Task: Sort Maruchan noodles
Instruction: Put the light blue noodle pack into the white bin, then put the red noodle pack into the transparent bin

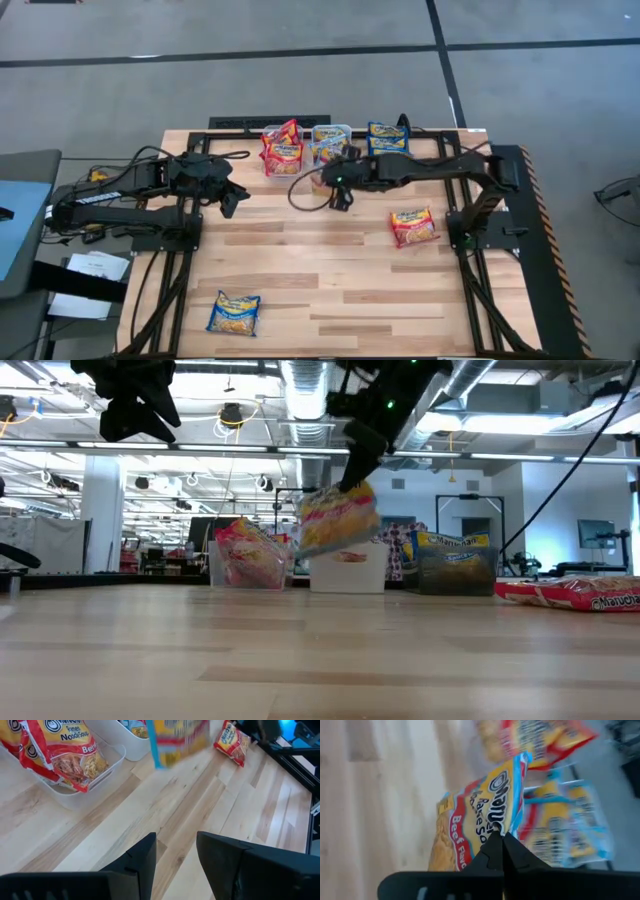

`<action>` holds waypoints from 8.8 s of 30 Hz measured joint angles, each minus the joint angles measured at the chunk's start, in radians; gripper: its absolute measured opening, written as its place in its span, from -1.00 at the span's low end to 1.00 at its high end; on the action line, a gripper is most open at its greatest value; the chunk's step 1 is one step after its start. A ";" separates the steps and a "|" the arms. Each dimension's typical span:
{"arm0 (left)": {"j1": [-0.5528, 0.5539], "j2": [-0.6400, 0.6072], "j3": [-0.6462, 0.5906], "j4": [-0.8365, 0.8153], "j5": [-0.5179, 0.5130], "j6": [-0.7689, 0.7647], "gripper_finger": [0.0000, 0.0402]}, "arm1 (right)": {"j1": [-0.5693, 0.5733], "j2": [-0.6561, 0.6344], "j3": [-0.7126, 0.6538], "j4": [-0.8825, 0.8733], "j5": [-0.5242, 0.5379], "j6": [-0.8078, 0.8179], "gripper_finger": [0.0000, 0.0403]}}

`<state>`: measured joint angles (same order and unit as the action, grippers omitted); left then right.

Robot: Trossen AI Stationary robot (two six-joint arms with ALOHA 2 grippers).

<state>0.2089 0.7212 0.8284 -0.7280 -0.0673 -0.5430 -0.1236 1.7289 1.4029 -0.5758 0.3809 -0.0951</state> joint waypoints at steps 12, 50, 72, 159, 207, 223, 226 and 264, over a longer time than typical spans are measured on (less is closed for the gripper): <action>0.000 0.000 0.000 0.000 0.000 0.000 -0.36 | -0.130 -0.075 0.000 -0.011 0.014 -0.229 -0.99; 0.000 0.000 0.000 -0.001 0.000 0.001 -0.36 | -0.197 0.038 0.000 0.030 0.040 -0.272 -0.35; 0.000 0.000 0.000 -0.005 0.000 0.015 -0.36 | -0.233 -0.004 0.000 -0.129 -0.326 0.010 -0.13; 0.000 0.000 0.000 -0.023 -0.097 0.050 -0.36 | -0.332 0.065 0.000 0.093 -0.259 0.044 -0.13; 0.000 -0.002 0.000 -0.042 -0.093 0.044 -0.36 | -0.079 -0.462 -0.292 -0.669 -0.257 0.469 -0.13; 0.000 -0.002 0.000 -0.041 -0.016 0.034 -0.36 | 0.079 -0.521 -0.343 -0.796 -0.310 0.559 0.18; 0.000 -0.002 0.000 -0.041 -0.007 0.025 -0.36 | 0.107 -0.510 -0.345 -0.808 -0.312 0.586 0.23; 0.000 -0.002 0.000 -0.037 0.010 0.034 -0.36 | 0.153 -0.401 -0.720 -0.475 -0.382 0.671 0.24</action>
<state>0.2089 0.7195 0.8284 -0.7647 -0.0578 -0.5095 0.0297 1.3274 0.6827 -1.0504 -0.0015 0.5763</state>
